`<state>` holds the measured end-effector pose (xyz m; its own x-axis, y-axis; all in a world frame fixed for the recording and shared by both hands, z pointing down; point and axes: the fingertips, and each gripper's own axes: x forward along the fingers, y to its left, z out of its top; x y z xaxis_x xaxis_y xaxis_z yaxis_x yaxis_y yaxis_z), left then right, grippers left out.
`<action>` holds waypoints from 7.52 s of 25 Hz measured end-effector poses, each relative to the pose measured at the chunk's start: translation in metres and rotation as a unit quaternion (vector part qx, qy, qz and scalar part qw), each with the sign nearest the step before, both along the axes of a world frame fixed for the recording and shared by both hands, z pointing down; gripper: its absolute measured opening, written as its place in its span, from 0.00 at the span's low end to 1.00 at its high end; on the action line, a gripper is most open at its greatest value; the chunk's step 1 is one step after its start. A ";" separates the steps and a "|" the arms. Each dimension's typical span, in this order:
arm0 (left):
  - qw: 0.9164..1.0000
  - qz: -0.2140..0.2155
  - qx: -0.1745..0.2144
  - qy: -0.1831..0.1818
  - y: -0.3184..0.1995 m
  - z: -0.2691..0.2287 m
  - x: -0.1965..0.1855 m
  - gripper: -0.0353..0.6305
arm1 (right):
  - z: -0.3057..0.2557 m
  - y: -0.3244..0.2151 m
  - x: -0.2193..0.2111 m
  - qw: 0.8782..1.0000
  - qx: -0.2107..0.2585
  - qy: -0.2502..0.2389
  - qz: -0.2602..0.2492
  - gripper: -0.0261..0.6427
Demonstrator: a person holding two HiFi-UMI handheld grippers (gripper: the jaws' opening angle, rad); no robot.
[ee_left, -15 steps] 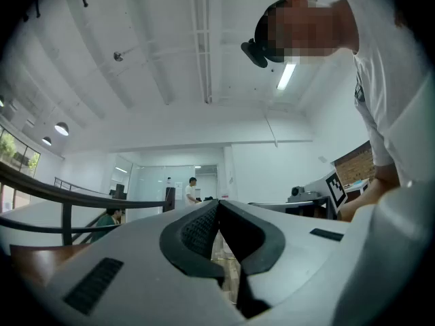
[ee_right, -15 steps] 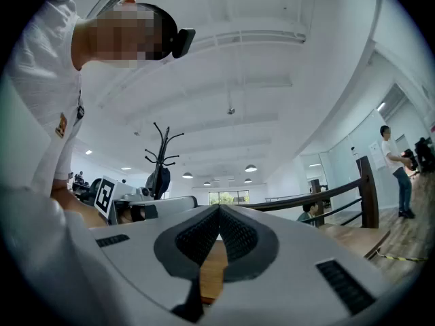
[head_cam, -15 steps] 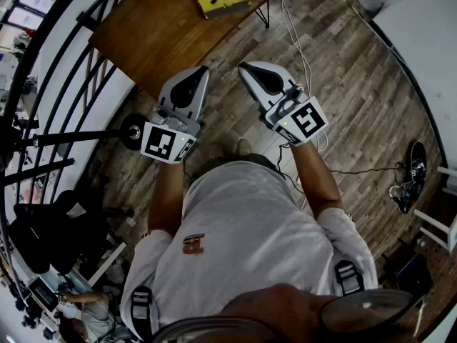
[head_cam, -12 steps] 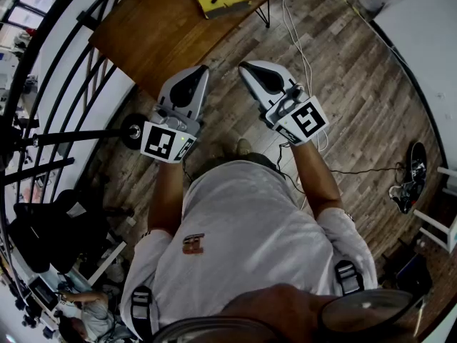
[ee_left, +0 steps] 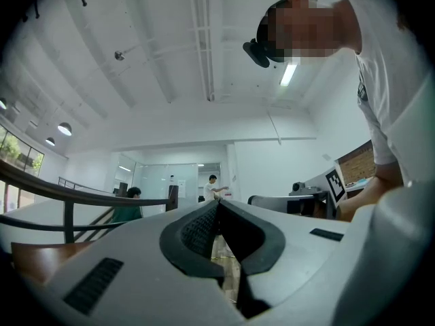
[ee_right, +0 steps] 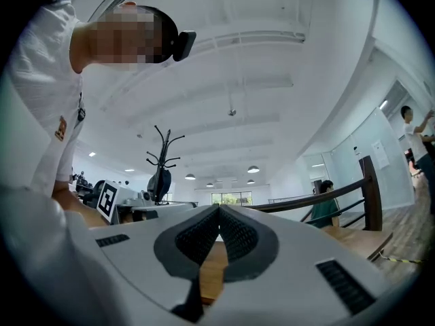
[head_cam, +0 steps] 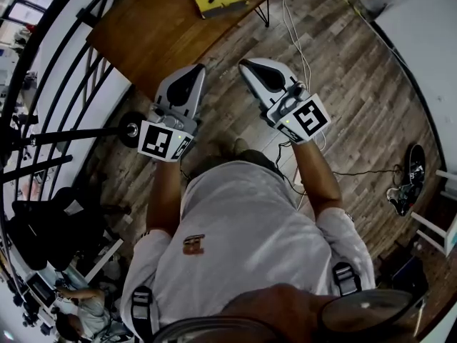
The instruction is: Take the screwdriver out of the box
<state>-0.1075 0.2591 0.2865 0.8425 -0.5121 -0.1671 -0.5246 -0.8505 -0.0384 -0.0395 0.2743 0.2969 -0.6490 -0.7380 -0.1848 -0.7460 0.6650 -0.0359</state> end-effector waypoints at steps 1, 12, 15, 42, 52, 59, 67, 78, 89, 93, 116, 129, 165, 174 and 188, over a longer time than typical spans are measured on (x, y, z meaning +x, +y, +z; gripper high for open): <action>1.000 -0.002 0.000 0.000 -0.001 0.000 0.003 0.08 | 0.000 0.000 0.004 1.000 0.001 0.001 -0.002 0.09; 1.000 -0.030 0.007 -0.006 -0.008 0.006 0.035 0.08 | 0.011 0.002 0.052 1.000 0.000 0.008 -0.016 0.09; 0.999 -0.035 0.008 -0.007 -0.010 0.004 0.041 0.08 | 0.012 0.002 0.063 1.000 -0.002 0.011 -0.017 0.09; 0.999 -0.040 0.017 -0.004 -0.155 0.014 0.065 0.08 | 0.033 -0.131 0.099 0.998 -0.015 0.054 -0.015 0.09; 0.999 -0.041 0.012 -0.001 -0.256 0.022 0.067 0.08 | 0.037 -0.243 0.098 0.996 -0.024 0.077 -0.025 0.09; 0.999 -0.047 0.002 -0.001 -0.329 0.033 0.060 0.08 | 0.043 -0.323 0.089 0.995 -0.031 0.088 -0.036 0.09; 0.999 -0.046 -0.009 0.002 -0.421 0.043 0.046 0.08 | 0.053 -0.419 0.072 0.992 -0.034 0.113 -0.049 0.09; 0.999 -0.039 -0.024 -0.006 -0.464 0.058 0.034 0.08 | 0.080 -0.464 0.062 0.981 -0.064 0.171 -0.061 0.09; 0.998 -0.047 -0.042 -0.011 -0.477 0.073 0.025 0.08 | 0.108 -0.488 0.044 0.955 -0.081 0.262 -0.112 0.09; 0.997 -0.058 -0.049 -0.017 -0.482 0.082 0.023 0.08 | 0.122 -0.495 0.035 0.942 -0.080 0.294 -0.142 0.09; 0.987 -0.106 -0.108 -0.050 -0.538 0.135 0.080 0.08 | 0.223 -0.541 0.059 0.820 -0.092 0.461 -0.326 0.14; 0.981 -0.136 -0.125 -0.061 -0.552 0.151 0.077 0.08 | 0.292 -0.532 0.060 0.698 -0.090 0.568 -0.426 0.32; 0.972 -0.174 -0.144 -0.071 -0.543 0.161 0.063 0.08 | 0.329 -0.523 0.060 0.627 -0.095 0.609 -0.476 0.16; 0.973 -0.166 -0.141 -0.073 -0.539 0.159 0.065 0.08 | 0.306 -0.530 0.056 0.683 -0.077 0.578 -0.439 0.16; 0.980 -0.147 -0.119 -0.068 -0.529 0.136 0.078 0.08 | 0.206 -0.544 0.057 0.843 -0.059 0.426 -0.325 0.16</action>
